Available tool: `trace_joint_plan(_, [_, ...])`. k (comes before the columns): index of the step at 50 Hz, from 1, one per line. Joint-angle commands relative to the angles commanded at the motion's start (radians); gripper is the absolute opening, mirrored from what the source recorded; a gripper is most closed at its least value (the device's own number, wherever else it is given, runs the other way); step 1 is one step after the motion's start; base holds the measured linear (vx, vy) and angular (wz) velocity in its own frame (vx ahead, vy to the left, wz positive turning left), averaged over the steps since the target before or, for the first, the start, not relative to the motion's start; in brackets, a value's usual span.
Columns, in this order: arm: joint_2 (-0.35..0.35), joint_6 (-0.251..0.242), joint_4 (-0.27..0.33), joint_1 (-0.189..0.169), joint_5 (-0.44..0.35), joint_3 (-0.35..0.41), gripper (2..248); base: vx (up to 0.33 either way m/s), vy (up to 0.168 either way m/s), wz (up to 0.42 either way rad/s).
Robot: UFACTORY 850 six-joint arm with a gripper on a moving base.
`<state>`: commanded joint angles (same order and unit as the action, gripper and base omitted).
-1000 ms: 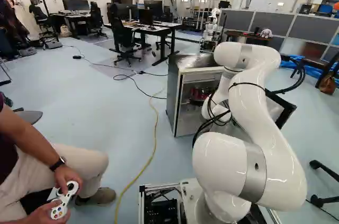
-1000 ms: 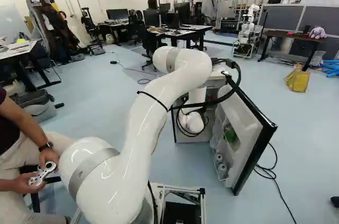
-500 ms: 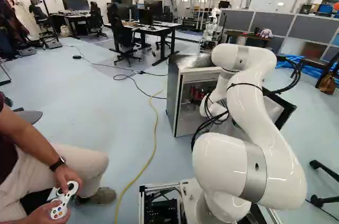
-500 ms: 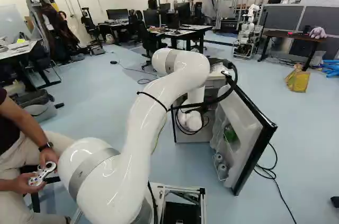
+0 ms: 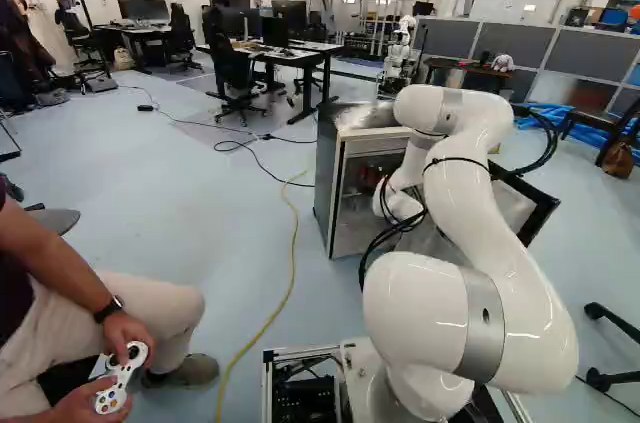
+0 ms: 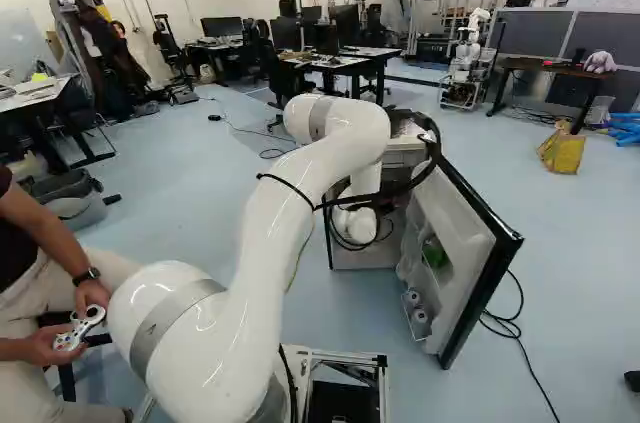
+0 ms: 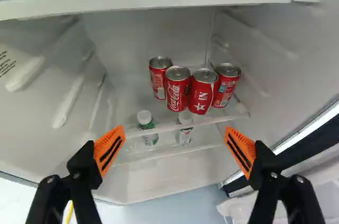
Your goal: Grab a drink from the fridge
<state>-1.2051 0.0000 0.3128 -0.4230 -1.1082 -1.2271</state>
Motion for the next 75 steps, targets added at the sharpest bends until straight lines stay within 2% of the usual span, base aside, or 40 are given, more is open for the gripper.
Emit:
trace_joint_plan(34, [-0.036, 0.000, -0.004, 0.045, 0.001, -0.066, 247, 0.000, 0.000, 0.000])
trace_joint_plan(75, [-0.108, 0.000, -0.016, 0.069, 0.001, -0.198, 247, 0.000, 0.000, 0.000])
